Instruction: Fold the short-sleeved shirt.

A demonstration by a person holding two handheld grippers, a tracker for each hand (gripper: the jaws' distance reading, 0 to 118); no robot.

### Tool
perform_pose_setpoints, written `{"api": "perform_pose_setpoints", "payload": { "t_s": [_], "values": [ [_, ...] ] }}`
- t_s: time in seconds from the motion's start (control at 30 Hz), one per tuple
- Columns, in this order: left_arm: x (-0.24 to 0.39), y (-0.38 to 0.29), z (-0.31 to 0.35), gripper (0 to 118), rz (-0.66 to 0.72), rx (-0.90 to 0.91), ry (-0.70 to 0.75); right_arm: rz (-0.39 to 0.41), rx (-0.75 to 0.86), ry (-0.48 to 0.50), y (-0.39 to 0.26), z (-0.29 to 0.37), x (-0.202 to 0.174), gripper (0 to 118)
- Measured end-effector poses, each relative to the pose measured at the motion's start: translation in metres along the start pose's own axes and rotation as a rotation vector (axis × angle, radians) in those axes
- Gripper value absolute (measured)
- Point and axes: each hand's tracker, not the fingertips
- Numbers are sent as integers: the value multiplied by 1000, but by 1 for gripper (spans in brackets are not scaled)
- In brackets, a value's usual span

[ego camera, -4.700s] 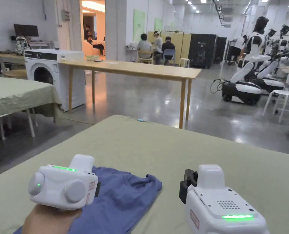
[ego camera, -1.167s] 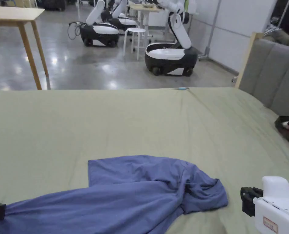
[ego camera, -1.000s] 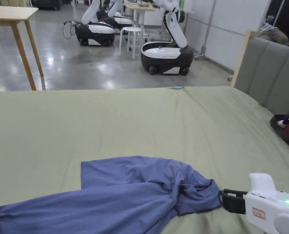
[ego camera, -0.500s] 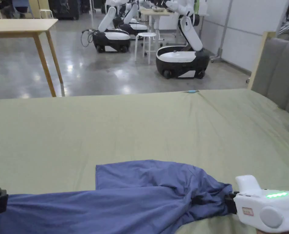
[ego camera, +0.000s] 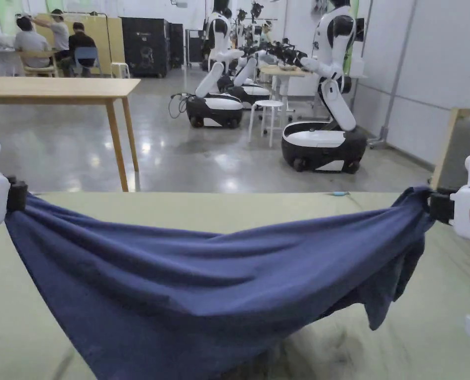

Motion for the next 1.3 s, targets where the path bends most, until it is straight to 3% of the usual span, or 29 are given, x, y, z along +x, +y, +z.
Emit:
{"api": "perform_pose_setpoints", "payload": {
  "t_s": [0.13,0.37,0.53,0.93,1.07,1.3],
  "values": [
    [-17,61,-2,1,99,90,-12,9,110,-40,64,2,-4,5],
    [-18,137,-24,1,69,192,41,16,206,-103,140,-19,-2,5],
    [-14,149,-40,1,65,208,65,21,218,-122,152,-38,-3,5],
    [20,-1,-116,1,130,27,48,-5,20,-132,12,-124,-17,5],
    [25,-29,-102,1,136,11,19,-2,-34,-130,-25,-114,-9,5],
    [21,-87,-7,1,114,-15,-93,29,-66,-71,-99,-16,15,5]
  ]
}}
